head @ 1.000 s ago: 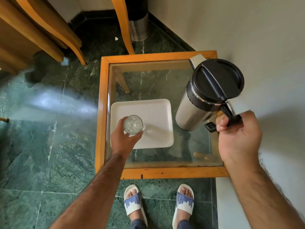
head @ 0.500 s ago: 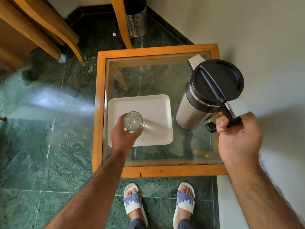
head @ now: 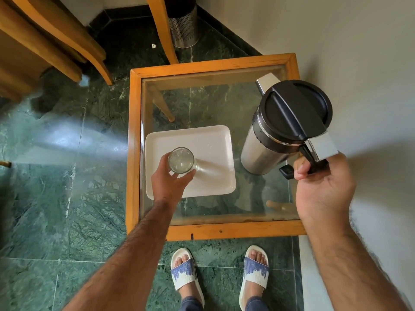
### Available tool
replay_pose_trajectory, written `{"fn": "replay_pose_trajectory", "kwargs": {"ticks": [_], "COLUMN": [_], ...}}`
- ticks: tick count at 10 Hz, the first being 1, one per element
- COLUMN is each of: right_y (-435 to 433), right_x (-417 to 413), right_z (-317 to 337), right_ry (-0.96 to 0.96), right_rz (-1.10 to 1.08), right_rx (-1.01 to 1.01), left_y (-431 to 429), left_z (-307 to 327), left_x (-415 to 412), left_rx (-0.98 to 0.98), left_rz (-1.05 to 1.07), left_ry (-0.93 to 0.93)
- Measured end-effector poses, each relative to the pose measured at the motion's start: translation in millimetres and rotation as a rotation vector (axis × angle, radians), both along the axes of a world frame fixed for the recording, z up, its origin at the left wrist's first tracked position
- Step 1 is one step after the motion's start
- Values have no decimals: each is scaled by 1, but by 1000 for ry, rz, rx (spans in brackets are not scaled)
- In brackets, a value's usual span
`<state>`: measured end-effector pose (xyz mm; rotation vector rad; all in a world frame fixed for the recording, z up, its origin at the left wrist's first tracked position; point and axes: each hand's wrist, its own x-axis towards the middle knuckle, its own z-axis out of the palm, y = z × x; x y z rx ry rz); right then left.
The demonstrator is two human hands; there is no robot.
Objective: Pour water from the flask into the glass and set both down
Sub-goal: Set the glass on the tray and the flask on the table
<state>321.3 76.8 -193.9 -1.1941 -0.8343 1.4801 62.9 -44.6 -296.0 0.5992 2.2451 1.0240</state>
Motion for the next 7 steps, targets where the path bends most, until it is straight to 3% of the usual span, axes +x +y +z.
{"fn": "replay_pose_trajectory", "kwargs": {"ticks": [4, 5, 6, 7], "right_y": [-21, -22, -25, -14], "right_x": [-2, -1, 1, 8], "right_z": [-9, -4, 1, 26], "right_ry": [25, -50, -138, -374], "right_rz": [-7, -3, -137, -213], "right_rx": [75, 121, 83, 300], "left_y": [1, 1, -3, -16], "left_z": [-5, -1, 7, 32], "left_x": [4, 6, 7, 4], "left_rx": [-7, -22, -101, -90], "left_rz": [34, 22, -32, -182], "left_ry": [-30, -22, -38, 188]}}
